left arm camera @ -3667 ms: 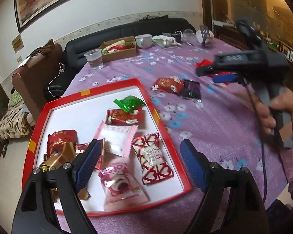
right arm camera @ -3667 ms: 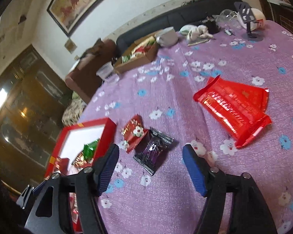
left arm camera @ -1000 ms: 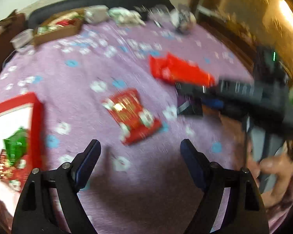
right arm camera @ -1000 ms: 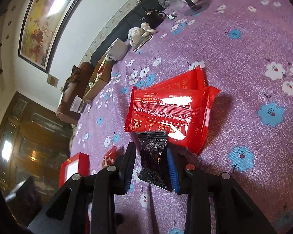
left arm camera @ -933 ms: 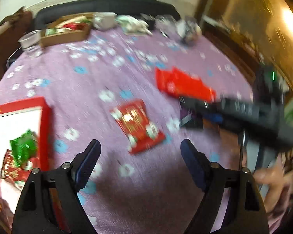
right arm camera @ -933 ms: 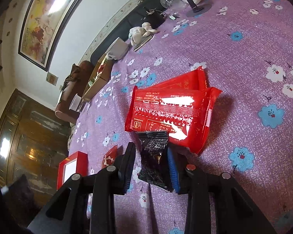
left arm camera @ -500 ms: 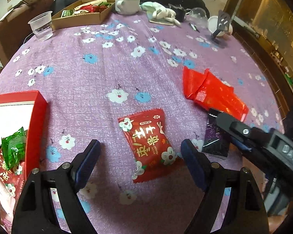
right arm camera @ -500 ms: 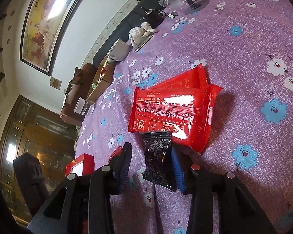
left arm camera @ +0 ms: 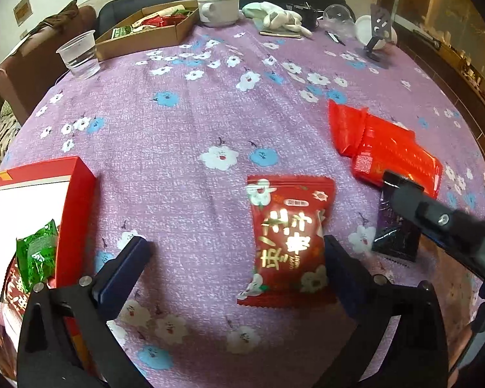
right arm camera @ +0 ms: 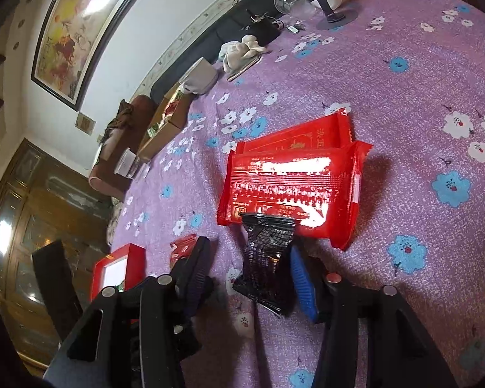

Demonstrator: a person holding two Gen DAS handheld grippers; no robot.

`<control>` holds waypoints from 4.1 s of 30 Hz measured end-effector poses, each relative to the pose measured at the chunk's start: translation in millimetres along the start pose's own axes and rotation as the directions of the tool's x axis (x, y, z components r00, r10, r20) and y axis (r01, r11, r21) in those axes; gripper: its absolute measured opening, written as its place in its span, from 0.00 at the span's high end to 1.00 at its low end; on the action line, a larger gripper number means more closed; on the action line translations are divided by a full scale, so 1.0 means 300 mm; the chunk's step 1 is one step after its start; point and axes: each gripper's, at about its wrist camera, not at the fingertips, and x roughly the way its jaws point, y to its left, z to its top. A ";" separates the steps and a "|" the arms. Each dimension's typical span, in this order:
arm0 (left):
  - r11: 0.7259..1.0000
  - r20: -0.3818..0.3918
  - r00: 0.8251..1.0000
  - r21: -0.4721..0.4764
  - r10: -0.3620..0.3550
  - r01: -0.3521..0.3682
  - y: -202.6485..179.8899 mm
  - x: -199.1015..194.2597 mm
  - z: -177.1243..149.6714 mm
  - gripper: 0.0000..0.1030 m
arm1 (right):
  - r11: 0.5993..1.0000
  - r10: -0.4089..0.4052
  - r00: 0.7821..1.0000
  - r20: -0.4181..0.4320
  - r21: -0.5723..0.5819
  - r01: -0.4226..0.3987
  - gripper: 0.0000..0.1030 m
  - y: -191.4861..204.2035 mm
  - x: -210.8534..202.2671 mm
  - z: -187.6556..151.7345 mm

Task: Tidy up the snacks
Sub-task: 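Grasp the red printed packet with the left gripper while the right holds the purple packet, then lift the red packet toward the tray with the left gripper while the right holds the purple packet, then lower the red packet into the tray with the left gripper while the right drops the purple packet there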

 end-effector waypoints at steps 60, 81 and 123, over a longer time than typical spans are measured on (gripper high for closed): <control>0.984 0.414 0.910 0.140 0.040 -0.107 0.112 -0.408 -0.191 0.86 | 0.935 0.028 0.983 0.184 -0.353 0.039 0.75 0.211 -0.069 -0.078; 0.985 0.433 0.898 0.112 0.071 -0.132 0.178 -0.439 -0.221 0.86 | 0.913 -0.014 0.985 0.174 -0.400 0.084 0.75 0.237 -0.028 -0.115; 0.988 0.326 0.943 0.155 -0.060 0.009 0.140 -0.399 -0.219 0.70 | 0.899 0.134 0.983 0.123 -0.433 -0.068 0.75 0.302 -0.051 -0.146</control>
